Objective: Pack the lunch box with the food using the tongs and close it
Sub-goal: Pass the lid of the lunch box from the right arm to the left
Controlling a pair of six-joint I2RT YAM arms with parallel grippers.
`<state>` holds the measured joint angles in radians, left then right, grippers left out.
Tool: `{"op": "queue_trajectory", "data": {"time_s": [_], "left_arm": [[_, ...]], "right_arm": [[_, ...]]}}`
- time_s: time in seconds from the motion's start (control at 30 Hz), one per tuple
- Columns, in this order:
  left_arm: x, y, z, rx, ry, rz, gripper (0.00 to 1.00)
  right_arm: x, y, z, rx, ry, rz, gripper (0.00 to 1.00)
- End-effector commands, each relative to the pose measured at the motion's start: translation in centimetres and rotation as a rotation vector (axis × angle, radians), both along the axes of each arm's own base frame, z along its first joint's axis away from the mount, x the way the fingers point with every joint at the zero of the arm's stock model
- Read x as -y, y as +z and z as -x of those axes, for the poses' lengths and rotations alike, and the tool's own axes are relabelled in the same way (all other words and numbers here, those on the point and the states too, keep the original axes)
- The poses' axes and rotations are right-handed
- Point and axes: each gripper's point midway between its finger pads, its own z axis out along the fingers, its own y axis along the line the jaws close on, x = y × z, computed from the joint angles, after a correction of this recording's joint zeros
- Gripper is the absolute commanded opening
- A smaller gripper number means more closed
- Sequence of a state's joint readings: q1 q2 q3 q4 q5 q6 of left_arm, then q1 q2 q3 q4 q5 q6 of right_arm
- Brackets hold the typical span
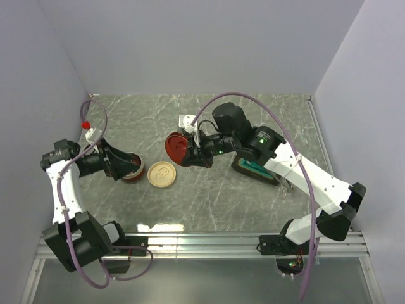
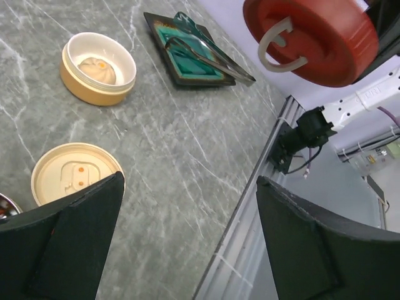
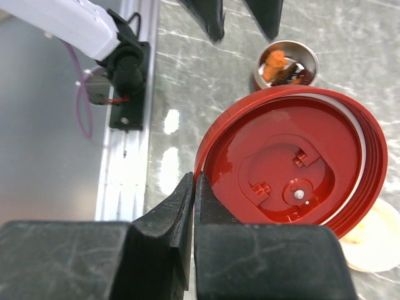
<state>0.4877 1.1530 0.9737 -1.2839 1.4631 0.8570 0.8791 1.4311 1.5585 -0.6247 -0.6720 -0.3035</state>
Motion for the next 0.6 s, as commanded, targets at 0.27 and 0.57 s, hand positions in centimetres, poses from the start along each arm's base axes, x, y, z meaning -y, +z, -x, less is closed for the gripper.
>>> {"op": "queue_trajectory", "data": {"time_s": [0.27,0.57], "left_arm": [[-2.6,12.7,-4.6,0.203,0.134,-0.167,0.94],[2.8,15.7,-3.1,0.426,0.083,0.070,0.94]], "right_arm": [[1.6,4.0,-1.8,0.228,-0.082,-0.003,0.00],[1.8,5.1,-2.6,0.291,-0.094,0.003,0.00]]}}
